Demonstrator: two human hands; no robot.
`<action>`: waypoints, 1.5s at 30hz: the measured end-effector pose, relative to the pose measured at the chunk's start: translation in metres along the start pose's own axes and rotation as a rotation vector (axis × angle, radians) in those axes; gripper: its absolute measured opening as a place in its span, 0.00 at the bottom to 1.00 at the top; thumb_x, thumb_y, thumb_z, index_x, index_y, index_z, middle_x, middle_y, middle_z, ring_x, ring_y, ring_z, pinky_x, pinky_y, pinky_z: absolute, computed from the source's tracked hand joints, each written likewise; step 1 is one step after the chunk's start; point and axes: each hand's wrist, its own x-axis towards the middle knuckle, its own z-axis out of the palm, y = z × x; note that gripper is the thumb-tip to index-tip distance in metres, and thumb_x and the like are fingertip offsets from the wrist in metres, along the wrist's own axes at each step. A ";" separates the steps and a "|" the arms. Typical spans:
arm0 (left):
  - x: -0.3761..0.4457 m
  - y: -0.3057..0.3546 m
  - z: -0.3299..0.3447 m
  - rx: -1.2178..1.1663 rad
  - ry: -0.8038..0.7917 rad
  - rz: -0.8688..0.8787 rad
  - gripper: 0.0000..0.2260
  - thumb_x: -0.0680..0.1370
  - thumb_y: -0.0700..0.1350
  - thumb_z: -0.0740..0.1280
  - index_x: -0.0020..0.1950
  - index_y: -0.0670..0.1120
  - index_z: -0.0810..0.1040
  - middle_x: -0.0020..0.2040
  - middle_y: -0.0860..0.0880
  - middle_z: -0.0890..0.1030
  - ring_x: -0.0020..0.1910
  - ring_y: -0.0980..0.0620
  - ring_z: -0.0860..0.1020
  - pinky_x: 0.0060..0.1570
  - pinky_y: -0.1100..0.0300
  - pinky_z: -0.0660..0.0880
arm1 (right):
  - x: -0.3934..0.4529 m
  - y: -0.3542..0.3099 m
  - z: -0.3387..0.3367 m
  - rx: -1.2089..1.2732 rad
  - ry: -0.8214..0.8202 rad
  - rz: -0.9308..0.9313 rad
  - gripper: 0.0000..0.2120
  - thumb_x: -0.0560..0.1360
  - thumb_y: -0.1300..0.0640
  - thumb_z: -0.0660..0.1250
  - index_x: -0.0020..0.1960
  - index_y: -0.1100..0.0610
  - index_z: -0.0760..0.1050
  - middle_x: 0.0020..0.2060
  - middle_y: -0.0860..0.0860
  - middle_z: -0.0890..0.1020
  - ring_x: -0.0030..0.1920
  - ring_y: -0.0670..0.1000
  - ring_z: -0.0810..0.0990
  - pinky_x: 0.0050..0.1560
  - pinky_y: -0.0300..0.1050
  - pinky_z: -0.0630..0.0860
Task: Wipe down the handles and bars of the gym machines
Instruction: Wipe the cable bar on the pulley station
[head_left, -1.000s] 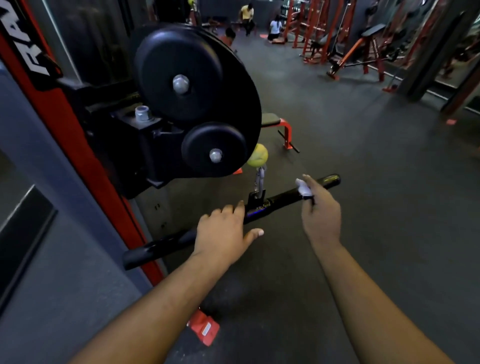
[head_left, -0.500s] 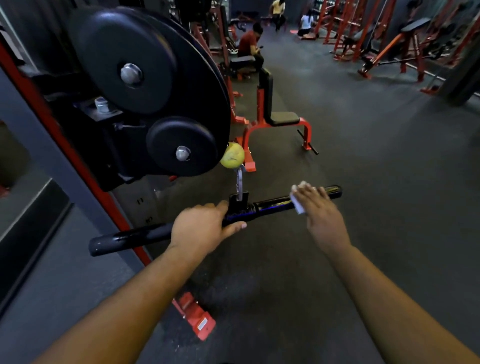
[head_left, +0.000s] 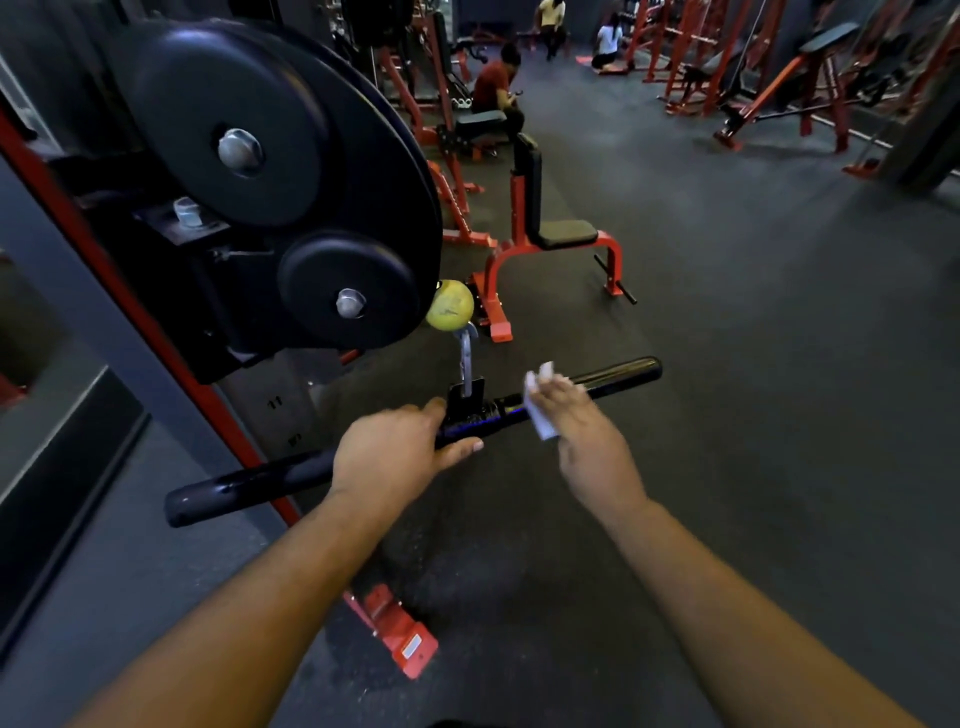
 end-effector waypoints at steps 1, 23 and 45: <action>0.000 0.000 0.001 -0.006 -0.001 0.000 0.33 0.76 0.76 0.49 0.67 0.54 0.71 0.46 0.53 0.80 0.42 0.52 0.80 0.34 0.56 0.76 | -0.001 0.018 -0.013 -0.017 0.037 0.061 0.28 0.75 0.66 0.53 0.74 0.61 0.72 0.74 0.54 0.71 0.76 0.49 0.65 0.79 0.39 0.52; -0.009 0.001 -0.004 -0.007 0.012 0.029 0.32 0.77 0.75 0.50 0.66 0.54 0.72 0.45 0.53 0.79 0.41 0.52 0.80 0.33 0.56 0.76 | 0.005 0.091 -0.057 -0.247 0.030 0.348 0.21 0.77 0.67 0.63 0.68 0.55 0.78 0.66 0.56 0.80 0.72 0.61 0.73 0.75 0.61 0.61; -0.013 0.008 -0.007 -0.049 -0.062 0.012 0.31 0.77 0.75 0.51 0.67 0.54 0.71 0.43 0.54 0.79 0.40 0.54 0.79 0.34 0.56 0.77 | 0.015 0.039 -0.036 -0.006 0.257 0.643 0.22 0.81 0.69 0.59 0.72 0.56 0.75 0.76 0.56 0.69 0.77 0.58 0.66 0.72 0.51 0.67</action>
